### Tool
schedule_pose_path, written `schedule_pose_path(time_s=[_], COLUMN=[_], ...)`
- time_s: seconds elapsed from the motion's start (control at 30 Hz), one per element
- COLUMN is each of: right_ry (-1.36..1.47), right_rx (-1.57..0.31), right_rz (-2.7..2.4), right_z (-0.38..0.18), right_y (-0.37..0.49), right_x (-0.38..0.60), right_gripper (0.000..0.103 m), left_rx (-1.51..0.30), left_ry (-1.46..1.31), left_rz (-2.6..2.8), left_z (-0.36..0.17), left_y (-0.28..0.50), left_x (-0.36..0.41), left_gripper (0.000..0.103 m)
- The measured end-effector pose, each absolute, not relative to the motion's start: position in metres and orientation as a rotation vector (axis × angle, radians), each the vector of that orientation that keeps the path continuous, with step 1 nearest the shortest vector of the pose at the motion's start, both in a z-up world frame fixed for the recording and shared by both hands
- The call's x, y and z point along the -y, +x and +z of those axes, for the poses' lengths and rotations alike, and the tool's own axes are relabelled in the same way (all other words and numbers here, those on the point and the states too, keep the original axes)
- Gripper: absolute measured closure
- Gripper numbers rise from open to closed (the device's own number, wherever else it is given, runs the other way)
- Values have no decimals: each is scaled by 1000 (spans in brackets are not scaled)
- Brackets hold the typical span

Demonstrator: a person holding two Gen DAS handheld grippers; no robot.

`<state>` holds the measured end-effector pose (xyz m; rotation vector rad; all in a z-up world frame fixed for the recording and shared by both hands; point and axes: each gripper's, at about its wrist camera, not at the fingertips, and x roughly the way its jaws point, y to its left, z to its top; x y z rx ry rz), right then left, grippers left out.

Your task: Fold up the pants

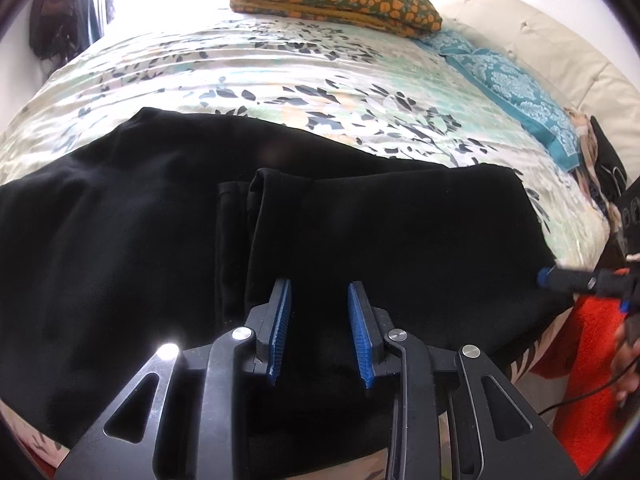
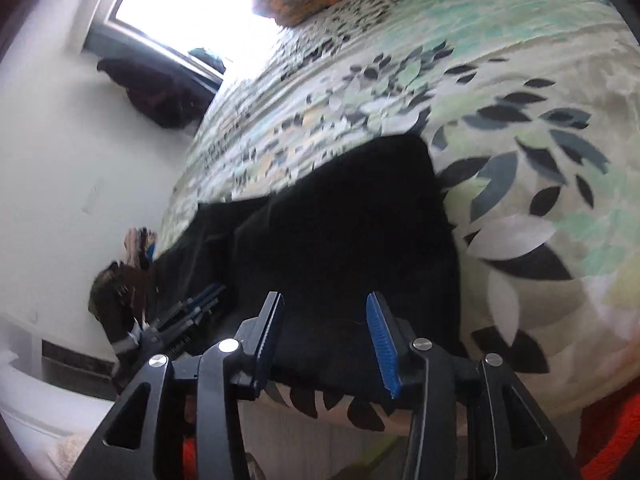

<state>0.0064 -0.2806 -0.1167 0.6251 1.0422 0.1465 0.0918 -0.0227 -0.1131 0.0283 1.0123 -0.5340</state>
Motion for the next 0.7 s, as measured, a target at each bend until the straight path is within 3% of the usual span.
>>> schedule_pose_path(time_s=[0.07, 0.1, 0.17, 0.27, 0.4, 0.5, 0.57, 0.7], right_ry=[472, 414, 358, 296, 230, 161, 111, 78], right_rx=[-1081, -1075, -1076, -1080, -1083, -1084, -1088, -1040], right_rz=[129, 132, 141, 136, 125, 119, 126, 109], right_z=[-123, -122, -118, -118, -122, -123, -124, -107], right_y=[8, 8, 10, 7, 11, 11, 8, -2], right_x=[256, 248, 234, 226, 215, 210, 204, 201], right_gripper=[50, 41, 33, 27, 19, 15, 15, 16], left_rx=[-1004, -975, -894, -835, -863, -993, -992, -1012], left_ry=[-2, 3, 25, 32, 117, 120, 10, -36], left_rz=[-517, -503, -490, -568, -684, -616, -619, -589], left_z=[-104, -98, -84, -71, -79, -113, -119, -110], left_y=[89, 86, 80, 81, 91, 114, 119, 117], left_x=[15, 12, 11, 27, 67, 69, 46, 17], left_gripper=[71, 67, 54, 50, 49, 49, 60, 63])
